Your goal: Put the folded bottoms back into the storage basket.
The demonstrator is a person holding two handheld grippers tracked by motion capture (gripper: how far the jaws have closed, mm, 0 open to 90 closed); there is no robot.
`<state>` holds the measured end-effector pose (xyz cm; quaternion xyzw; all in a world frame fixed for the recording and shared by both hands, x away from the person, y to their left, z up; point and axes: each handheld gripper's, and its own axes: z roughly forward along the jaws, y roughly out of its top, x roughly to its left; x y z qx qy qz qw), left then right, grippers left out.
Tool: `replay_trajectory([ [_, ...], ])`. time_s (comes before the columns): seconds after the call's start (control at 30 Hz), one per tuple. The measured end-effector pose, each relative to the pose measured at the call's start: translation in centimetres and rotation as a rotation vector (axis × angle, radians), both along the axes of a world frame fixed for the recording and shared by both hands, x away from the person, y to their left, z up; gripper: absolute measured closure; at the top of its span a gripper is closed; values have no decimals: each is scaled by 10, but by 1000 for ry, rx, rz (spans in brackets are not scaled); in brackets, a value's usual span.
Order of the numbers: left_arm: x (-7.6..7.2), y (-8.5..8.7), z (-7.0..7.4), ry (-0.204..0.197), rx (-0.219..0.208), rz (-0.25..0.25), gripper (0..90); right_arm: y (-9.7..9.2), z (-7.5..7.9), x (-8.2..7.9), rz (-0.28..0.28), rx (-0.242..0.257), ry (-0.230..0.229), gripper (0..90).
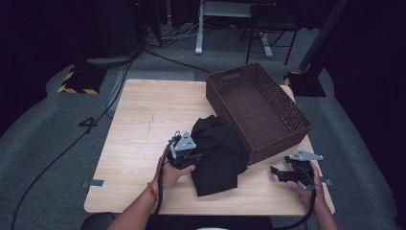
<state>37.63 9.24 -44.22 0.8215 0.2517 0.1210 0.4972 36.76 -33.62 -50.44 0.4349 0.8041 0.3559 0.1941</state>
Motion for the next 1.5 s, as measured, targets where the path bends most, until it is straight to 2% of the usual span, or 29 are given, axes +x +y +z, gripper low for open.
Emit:
replay_trajectory([
  [0.3, -2, 16, 19, -45, -45, 31, 738, 0, 0, 0, 3, -1, 1, 186],
  [0.57, 3, 29, 35, -76, -77, 63, 738, 0, 0, -1, 2, -6, -4, 191],
  [0.83, 10, 35, 52, -117, -74, 78, 737, 0, 0, -1, 3, -6, -4, 191],
  [1.03, 16, 43, 71, -144, -110, 93, 737, 0, 0, -1, 2, -5, -4, 191],
  [1.13, 17, 45, 78, -154, -118, 93, 737, 0, 0, -1, 2, -5, -4, 190],
  [1.33, 24, 45, 102, -186, -150, 84, 737, 0, 0, -1, 2, -5, -4, 191],
  [1.5, 31, 38, 116, -199, -162, 72, 737, 0, 0, -1, 2, -5, -4, 191],
])
